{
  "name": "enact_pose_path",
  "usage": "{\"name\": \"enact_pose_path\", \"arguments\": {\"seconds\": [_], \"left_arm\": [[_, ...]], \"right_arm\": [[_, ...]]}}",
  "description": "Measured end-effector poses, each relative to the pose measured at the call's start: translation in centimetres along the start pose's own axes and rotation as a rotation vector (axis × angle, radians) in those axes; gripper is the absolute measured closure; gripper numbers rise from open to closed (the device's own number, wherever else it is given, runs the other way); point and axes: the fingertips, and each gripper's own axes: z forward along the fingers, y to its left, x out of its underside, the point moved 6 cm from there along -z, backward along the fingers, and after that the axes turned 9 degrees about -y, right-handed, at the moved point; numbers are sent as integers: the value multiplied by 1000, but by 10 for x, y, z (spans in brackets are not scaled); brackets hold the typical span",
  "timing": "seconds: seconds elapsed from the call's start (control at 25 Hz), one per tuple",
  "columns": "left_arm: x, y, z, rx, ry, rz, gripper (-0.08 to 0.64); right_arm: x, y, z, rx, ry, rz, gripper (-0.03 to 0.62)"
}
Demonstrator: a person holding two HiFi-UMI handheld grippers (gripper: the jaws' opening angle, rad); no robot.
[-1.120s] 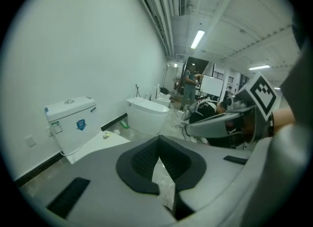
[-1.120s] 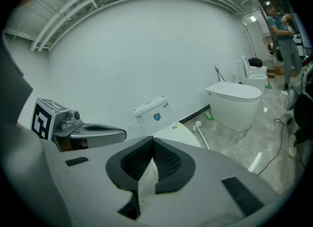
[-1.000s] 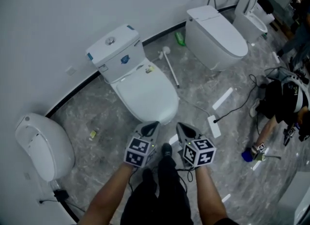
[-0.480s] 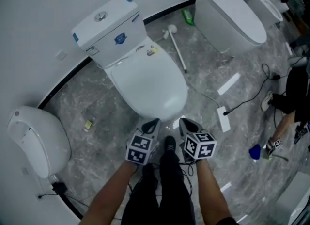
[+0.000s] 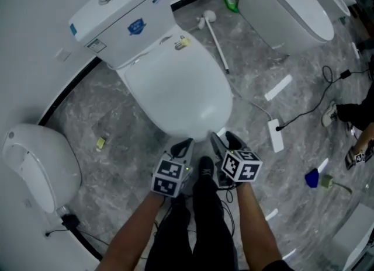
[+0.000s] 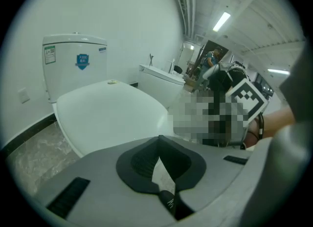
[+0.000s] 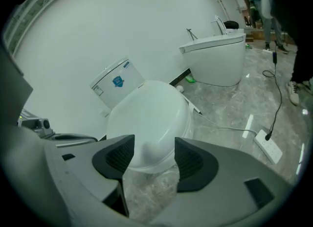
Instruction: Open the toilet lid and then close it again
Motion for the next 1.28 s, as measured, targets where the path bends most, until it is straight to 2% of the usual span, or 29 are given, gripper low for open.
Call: {"name": "enact_pose_path", "arguments": {"seconds": [0.36, 0.56, 0.8, 1.04, 1.16, 1.28], "left_arm": [[33, 0, 4, -20, 58, -39, 552], [36, 2, 5, -33, 70, -49, 552], [44, 1, -3, -47, 90, -68, 552], [50, -3, -6, -48, 107, -75, 552], [52, -6, -5, -46, 113, -82, 552], [53, -9, -2, -45, 119, -82, 552]], "right_arm": [[5, -18, 27, 33, -20, 166, 282], [7, -20, 37, 38, -12, 246, 283], [4, -19, 35, 49, -4, 234, 286], [-4, -16, 33, 63, -4, 297, 289], [-7, -15, 28, 91, 1, 282, 336], [-12, -13, 24, 95, -3, 289, 345]]}}
